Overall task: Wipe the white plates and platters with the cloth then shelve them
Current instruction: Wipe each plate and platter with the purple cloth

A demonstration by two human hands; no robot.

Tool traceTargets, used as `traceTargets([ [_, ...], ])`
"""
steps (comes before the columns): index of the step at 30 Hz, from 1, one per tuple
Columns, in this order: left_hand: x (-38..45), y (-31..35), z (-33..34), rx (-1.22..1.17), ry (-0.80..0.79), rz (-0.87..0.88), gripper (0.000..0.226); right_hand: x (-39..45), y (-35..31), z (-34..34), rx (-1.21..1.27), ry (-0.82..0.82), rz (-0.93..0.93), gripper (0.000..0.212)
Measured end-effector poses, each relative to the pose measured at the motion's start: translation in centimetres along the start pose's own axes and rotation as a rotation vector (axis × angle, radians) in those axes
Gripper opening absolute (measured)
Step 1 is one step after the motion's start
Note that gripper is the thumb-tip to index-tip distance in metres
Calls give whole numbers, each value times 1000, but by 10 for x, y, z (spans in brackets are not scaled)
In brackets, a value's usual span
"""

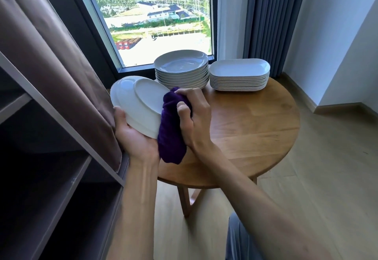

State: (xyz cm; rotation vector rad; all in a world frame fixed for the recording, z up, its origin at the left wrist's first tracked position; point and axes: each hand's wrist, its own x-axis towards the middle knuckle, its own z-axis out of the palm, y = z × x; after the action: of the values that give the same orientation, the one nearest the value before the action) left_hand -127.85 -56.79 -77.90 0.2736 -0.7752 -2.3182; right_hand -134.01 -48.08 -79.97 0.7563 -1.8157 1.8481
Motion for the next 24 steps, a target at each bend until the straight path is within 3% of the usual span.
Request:
traceTargets([
  [5, -8, -4, 4, 116, -125, -24, 88, 7, -34, 8, -131, -57, -265, 34],
  [8, -14, -6, 2, 126, -163, -9, 77, 20, -56, 14, -196, -158, -353, 32],
  [17, -17, -10, -1, 252, -319, 38, 47, 85, -71, 21, -232, -356, -69, 14],
  [20, -14, -11, -2, 269, -314, -3, 62, 101, -64, 22, -219, -427, 42, 12],
  [24, -9, -14, -5, 356, -344, 67, 51, 109, -47, 18, -67, -286, 174, 17],
])
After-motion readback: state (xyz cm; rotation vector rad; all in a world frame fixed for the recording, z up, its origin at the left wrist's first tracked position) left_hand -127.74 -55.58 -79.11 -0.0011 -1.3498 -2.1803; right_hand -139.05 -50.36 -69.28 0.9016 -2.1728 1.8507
